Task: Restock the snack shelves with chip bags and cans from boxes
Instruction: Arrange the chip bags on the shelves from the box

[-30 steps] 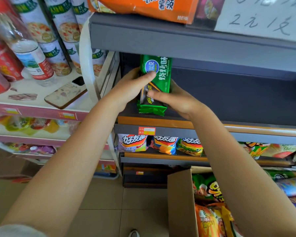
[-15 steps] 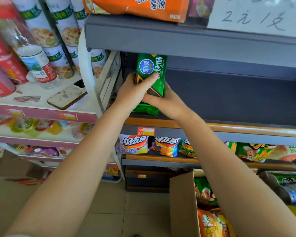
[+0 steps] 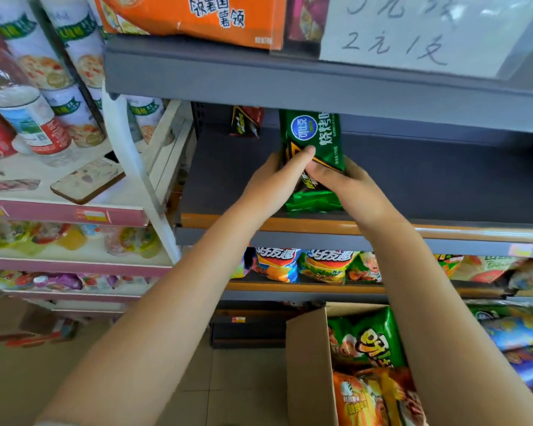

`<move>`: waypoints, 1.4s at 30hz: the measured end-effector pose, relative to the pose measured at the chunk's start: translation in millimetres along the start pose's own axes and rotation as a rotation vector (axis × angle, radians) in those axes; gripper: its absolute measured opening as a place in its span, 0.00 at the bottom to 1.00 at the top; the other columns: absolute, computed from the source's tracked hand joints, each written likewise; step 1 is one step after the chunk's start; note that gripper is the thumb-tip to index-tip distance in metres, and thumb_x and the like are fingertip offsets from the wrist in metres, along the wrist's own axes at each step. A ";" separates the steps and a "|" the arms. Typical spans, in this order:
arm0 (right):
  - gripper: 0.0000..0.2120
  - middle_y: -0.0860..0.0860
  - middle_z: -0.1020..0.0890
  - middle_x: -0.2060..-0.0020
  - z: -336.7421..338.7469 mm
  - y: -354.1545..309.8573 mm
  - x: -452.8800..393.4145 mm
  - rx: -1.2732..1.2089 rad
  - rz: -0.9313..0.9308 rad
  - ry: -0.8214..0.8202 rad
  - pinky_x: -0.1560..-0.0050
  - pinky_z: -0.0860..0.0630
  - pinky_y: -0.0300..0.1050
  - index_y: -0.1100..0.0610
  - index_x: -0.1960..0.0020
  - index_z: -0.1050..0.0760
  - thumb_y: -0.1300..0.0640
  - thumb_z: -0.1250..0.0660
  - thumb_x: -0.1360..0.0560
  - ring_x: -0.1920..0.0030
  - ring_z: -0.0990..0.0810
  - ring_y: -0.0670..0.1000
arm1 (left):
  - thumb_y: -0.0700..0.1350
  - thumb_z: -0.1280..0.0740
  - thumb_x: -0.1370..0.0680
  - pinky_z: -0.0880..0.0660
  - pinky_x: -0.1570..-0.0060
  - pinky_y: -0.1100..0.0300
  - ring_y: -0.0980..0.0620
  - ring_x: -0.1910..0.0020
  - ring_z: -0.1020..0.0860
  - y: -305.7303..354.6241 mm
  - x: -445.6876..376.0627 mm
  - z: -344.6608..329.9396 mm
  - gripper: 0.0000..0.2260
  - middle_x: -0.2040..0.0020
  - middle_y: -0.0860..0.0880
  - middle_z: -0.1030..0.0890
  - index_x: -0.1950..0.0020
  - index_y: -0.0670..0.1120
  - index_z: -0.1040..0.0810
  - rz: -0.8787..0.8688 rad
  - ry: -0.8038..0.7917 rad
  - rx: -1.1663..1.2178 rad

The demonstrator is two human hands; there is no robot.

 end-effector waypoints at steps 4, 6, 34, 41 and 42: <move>0.17 0.46 0.17 0.50 17.7 -1.0 -13.2 -0.062 -0.161 0.220 0.44 0.21 0.48 0.48 0.43 0.23 0.39 0.33 0.25 0.48 0.17 0.49 | 0.74 0.37 0.35 0.27 0.34 0.46 0.50 0.37 0.23 16.8 -13.9 -19.0 0.37 0.35 0.52 0.21 0.31 0.56 0.24 0.078 -0.004 0.069; 0.12 0.47 0.21 0.54 25.3 -3.1 -16.1 -0.090 -0.174 0.324 0.48 0.24 0.47 0.48 0.48 0.27 0.40 0.37 0.22 0.50 0.20 0.50 | 0.75 0.37 0.40 0.27 0.33 0.47 0.50 0.35 0.23 16.7 -18.4 -25.5 0.42 0.33 0.51 0.22 0.31 0.56 0.24 0.102 -0.011 0.102; 0.30 0.61 0.18 0.41 6.5 17.0 -54.4 -0.492 0.000 0.118 0.35 0.25 0.62 0.60 0.32 0.28 0.53 0.25 0.32 0.39 0.19 0.61 | 0.41 0.31 0.35 0.23 0.38 0.47 0.45 0.41 0.18 15.7 -50.0 -10.2 0.28 0.41 0.43 0.17 0.35 0.50 0.24 -0.079 -0.047 0.334; 0.32 0.53 0.16 0.43 -27.9 14.6 -64.3 -0.349 0.066 0.071 0.33 0.25 0.60 0.53 0.35 0.26 0.46 0.24 0.37 0.40 0.18 0.54 | 0.41 0.31 0.38 0.24 0.38 0.51 0.50 0.42 0.19 2.7 -45.6 24.7 0.35 0.41 0.48 0.17 0.29 0.50 0.28 -0.115 -0.023 0.257; 0.31 0.53 0.16 0.43 -34.5 12.4 -65.1 -0.334 0.079 0.062 0.33 0.25 0.58 0.54 0.35 0.26 0.48 0.24 0.36 0.41 0.18 0.53 | 0.40 0.33 0.37 0.23 0.42 0.53 0.51 0.44 0.18 0.6 -44.0 30.8 0.32 0.44 0.49 0.16 0.31 0.51 0.26 -0.112 -0.009 0.277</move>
Point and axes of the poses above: each hand's wrist, its own x-axis away from the middle knuckle, its own z-axis out of the back of the hand, y = z × x, the point moved 4 cm from there along -x, towards the middle knuckle
